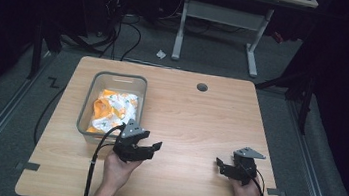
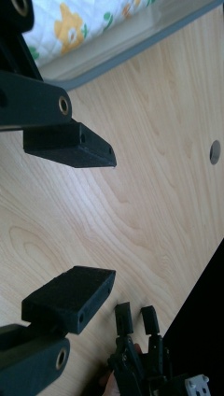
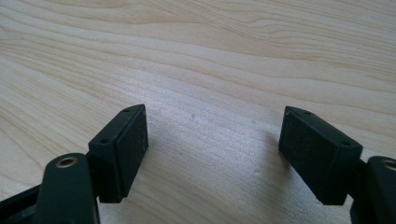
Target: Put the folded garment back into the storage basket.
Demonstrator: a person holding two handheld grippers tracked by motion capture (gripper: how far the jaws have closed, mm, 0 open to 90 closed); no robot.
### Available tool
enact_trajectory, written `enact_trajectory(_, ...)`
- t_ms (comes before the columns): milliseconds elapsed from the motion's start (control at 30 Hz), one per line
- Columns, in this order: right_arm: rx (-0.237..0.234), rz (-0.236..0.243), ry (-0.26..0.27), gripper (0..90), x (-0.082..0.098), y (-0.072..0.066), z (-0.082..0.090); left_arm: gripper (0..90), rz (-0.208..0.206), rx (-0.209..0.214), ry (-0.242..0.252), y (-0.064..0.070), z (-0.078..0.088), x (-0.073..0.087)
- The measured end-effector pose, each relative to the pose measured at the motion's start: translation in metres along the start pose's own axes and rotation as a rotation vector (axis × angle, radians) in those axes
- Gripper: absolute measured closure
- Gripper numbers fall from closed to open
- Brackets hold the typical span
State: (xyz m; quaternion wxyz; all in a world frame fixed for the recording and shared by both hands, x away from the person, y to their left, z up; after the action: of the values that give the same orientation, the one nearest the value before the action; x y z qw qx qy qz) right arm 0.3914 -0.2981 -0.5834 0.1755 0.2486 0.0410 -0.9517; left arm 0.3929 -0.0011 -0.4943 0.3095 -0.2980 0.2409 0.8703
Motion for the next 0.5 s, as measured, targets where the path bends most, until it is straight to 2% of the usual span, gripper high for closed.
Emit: enact_trajectory(500,0.0,-0.001,-0.001,24.1,0.0,0.0,0.0,39.3,-0.013,0.025,-0.042,0.01,-0.024,0.005)
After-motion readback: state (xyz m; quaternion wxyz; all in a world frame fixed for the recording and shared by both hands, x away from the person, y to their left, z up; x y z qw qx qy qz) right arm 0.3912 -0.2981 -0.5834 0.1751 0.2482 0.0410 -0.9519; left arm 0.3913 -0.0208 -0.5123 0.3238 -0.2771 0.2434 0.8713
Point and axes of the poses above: each handheld gripper's, and its own axes: z roughly backward along the jaws, x roughly out of its underside, y roughly to its right, the point moved 9 cm from there along -z, roughly forward along the jaws, and after that the axes turned 14 degrees about -y, right-handed, at the moved point
